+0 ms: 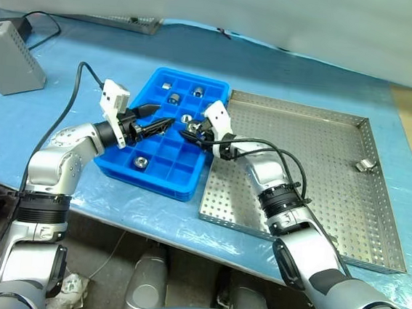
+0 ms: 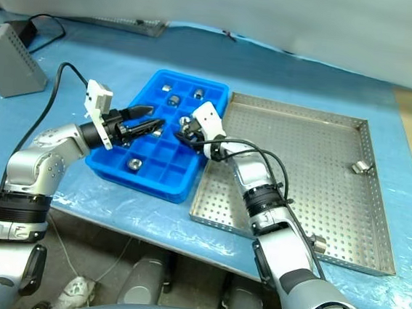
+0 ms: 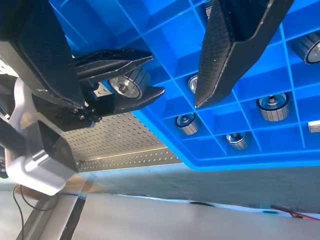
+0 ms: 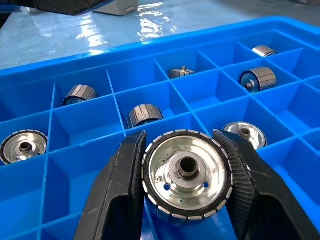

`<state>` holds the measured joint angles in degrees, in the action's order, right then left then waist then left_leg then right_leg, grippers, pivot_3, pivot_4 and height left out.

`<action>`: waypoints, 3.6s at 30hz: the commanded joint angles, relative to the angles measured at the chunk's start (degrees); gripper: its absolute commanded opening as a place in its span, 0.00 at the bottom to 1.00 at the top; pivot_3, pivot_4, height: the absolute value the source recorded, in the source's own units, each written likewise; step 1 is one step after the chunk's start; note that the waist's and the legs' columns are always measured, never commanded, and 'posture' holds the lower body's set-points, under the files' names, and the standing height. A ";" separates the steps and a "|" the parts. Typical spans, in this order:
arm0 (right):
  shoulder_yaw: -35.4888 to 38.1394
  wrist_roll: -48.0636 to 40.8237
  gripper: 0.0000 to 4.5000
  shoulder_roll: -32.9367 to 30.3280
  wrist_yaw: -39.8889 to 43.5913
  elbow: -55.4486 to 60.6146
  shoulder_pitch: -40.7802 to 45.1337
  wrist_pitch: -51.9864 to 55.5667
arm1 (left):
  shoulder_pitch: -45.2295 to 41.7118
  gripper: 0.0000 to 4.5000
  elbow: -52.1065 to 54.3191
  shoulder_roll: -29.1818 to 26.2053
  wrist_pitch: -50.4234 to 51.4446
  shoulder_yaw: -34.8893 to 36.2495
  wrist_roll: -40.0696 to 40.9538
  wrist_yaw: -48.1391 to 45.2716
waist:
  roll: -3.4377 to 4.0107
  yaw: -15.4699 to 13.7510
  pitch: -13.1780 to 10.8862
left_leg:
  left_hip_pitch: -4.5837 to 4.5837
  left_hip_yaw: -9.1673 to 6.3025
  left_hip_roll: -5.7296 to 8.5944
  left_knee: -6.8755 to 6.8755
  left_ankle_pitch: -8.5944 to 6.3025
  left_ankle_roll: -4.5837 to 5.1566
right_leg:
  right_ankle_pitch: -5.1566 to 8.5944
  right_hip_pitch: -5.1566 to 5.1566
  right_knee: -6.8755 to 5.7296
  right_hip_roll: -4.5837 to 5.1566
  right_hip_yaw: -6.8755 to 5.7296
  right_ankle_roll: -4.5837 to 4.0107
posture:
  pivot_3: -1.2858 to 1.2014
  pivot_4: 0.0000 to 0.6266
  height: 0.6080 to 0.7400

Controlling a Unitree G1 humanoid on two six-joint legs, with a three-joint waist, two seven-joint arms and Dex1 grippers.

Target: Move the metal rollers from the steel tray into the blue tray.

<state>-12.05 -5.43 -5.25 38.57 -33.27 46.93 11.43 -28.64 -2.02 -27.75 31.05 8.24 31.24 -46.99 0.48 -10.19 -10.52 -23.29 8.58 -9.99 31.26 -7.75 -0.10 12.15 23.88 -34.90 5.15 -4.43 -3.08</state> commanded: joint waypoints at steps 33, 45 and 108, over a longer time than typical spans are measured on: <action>31.28 2.11 0.82 -24.31 -39.19 -10.99 1.25 3.83 | -9.37 0.83 -12.01 13.48 -7.22 -8.56 -3.31 -4.81 | 0.03 4.84 0.03 | 0.10 0.14 0.10 0.16 0.07 -0.03 | -0.10 -0.11 0.06 -0.06 0.10 -0.03 | 0.54 0.24 1.00; 33.82 -0.49 0.82 -25.27 -43.85 -11.01 1.57 6.32 | -5.09 0.83 -4.82 12.95 -4.10 -8.20 -2.45 -2.56 | 0.05 4.53 0.02 | -0.10 0.16 0.01 0.73 -0.16 0.51 | -0.10 -0.11 -0.10 -0.04 0.06 -0.03 | 0.56 0.24 1.00; 38.92 -8.20 0.39 -17.05 -46.34 10.66 -13.33 18.84 | -4.86 0.83 -13.96 15.38 -12.26 -9.60 -6.78 -5.15 | 0.12 4.48 0.02 | 0.20 0.15 0.09 0.41 -0.20 0.34 | -0.13 -0.43 0.20 0.01 0.08 0.12 | 0.55 0.24 1.00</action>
<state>26.39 -13.35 -21.85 -7.64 -24.55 33.59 31.32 -32.50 -16.58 -12.52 19.93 -1.92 24.39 -52.18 0.60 -5.71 -10.50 -23.08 8.73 -9.90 31.67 -7.95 0.24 12.02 23.45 -34.70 5.15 -4.35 -2.97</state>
